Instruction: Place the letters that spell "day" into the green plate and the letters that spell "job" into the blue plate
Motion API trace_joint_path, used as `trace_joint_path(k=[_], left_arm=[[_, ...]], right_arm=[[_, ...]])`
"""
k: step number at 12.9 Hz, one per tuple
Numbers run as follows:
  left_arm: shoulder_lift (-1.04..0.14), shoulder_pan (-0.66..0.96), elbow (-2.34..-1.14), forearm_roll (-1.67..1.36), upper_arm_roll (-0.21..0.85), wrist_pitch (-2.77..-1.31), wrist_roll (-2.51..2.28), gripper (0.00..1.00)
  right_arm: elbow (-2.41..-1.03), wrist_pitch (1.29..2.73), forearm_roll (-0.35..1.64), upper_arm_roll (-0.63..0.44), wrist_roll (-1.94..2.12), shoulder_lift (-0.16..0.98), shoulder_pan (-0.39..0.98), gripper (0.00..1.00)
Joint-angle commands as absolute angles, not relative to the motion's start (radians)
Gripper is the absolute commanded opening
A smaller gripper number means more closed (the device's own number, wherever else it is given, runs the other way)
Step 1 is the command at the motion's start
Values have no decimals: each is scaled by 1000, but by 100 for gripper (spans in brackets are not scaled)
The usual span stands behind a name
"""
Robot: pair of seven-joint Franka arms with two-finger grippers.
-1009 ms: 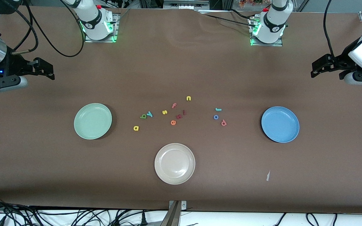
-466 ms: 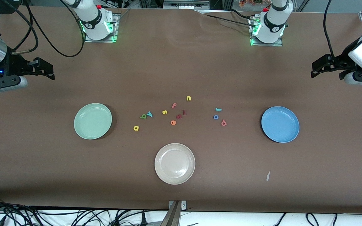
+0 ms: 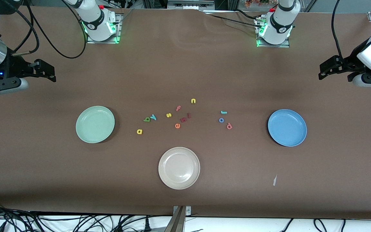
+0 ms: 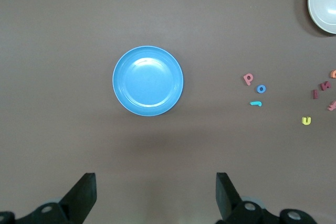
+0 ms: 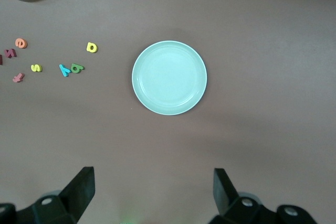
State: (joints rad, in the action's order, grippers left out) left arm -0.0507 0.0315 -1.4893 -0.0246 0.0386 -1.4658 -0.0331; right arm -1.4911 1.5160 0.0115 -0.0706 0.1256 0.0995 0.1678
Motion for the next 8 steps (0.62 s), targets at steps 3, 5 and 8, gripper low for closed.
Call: trace_joint_path(k=[3, 5, 8], left_arm=[[-51, 34, -1482, -32, 38, -1450, -35, 100], [-51, 34, -1480, -31, 40, -1451, -37, 100], [-51, 34, -1482, -32, 40, -1451, -37, 100]], right_arm=[[-1489, 1509, 23, -66, 127, 87, 160, 100], [-1489, 1509, 23, -69, 133, 86, 158, 100], [-1489, 1508, 25, -80, 135, 87, 158, 100]])
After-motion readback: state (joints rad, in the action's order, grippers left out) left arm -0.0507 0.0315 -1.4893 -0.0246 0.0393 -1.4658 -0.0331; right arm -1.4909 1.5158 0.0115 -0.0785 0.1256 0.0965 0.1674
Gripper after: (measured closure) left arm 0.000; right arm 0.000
